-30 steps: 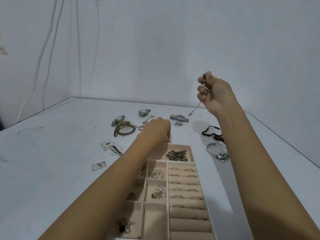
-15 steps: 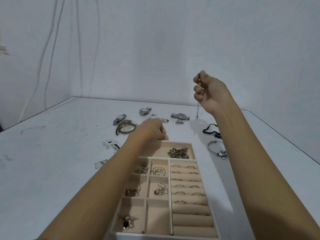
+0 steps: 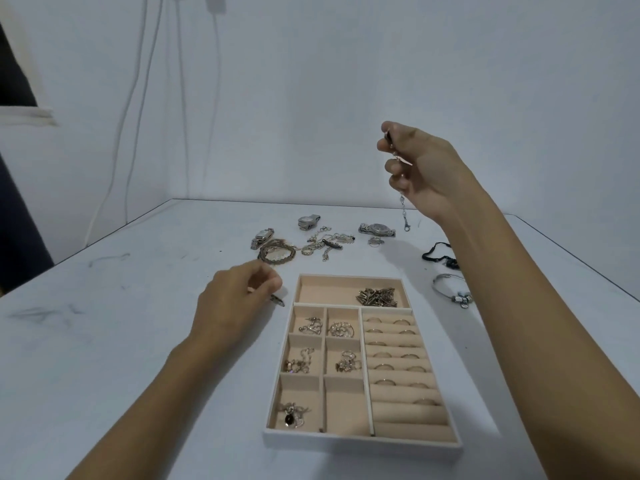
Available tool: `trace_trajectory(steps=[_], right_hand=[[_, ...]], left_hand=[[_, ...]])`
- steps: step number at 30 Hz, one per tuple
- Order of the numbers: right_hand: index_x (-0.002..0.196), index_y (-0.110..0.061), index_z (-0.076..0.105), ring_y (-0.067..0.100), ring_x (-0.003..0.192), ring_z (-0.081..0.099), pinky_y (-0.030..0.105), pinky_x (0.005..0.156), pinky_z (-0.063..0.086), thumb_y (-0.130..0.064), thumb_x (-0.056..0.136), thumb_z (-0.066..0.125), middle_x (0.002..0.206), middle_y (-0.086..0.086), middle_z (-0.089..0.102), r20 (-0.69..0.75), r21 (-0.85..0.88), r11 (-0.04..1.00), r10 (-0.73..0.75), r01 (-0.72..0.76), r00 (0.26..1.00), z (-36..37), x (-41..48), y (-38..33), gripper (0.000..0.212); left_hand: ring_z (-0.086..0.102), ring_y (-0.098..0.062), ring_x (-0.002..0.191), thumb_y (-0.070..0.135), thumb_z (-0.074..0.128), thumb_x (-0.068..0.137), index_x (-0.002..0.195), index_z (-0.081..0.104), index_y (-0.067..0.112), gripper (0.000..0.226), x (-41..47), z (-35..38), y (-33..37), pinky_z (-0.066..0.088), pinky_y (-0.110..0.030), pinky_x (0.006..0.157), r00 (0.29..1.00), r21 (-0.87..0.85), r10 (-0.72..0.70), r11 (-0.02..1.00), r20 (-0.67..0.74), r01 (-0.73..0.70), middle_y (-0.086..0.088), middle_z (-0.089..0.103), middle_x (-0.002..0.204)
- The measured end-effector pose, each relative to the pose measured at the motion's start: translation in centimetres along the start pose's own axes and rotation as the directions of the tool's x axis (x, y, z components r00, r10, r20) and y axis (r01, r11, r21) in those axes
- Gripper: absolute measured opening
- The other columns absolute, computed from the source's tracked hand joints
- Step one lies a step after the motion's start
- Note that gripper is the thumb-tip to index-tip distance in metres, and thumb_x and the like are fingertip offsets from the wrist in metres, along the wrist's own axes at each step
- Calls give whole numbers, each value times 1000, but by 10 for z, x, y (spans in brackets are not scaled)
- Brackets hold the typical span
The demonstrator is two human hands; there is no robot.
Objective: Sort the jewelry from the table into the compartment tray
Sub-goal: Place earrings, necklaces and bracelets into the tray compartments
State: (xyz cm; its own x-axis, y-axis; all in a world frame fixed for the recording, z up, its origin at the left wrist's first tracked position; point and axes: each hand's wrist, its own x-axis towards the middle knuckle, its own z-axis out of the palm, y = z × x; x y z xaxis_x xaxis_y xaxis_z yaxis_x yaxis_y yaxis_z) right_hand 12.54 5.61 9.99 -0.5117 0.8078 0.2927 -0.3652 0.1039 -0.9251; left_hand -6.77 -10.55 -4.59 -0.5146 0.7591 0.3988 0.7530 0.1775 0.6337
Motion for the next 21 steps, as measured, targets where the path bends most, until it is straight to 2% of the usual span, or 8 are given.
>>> trace_trajectory(steps=[4,6,9,18,21], right_hand=[[99,-17,64,8,52,41,17,44,30,-22,95,56,76,-5,62,99,13,1000,-7,6,995,8,-28,-3,10],[99,-17,64,8,50,41,16,43,29,-21,94,57,75,-5,62,138,59,998,19,-28,990,10,-46,5,10],[98,-16,64,6,48,41,16,42,27,-22,85,60,74,-4,61,198,95,991,76,-96,977,15,-70,20,15],[99,-15,64,7,48,39,18,44,25,-24,82,59,73,-3,59,285,105,984,107,-142,953,25,-113,20,20],[99,-15,64,7,48,40,18,44,25,-24,83,58,73,-3,60,307,64,989,108,-134,945,29,-122,18,20]], left_hand=[[62,-8,80,34,55,90,84,62,30,10,-23,2,-3,51,-35,74,994,112,104,988,16,-105,14,68,83],[61,-13,80,32,50,95,91,57,27,9,-26,5,-2,50,-34,71,986,198,159,966,59,-167,12,68,89],[59,-16,74,29,45,98,94,52,24,9,-25,8,-2,45,-32,64,976,267,200,939,90,-217,7,67,86],[61,-18,74,26,47,97,95,55,22,9,-25,6,-1,49,-36,68,975,198,211,955,76,-222,5,68,82],[64,-18,82,27,50,97,93,56,23,9,-24,3,-2,52,-39,75,986,59,166,984,-1,-165,5,70,86]])
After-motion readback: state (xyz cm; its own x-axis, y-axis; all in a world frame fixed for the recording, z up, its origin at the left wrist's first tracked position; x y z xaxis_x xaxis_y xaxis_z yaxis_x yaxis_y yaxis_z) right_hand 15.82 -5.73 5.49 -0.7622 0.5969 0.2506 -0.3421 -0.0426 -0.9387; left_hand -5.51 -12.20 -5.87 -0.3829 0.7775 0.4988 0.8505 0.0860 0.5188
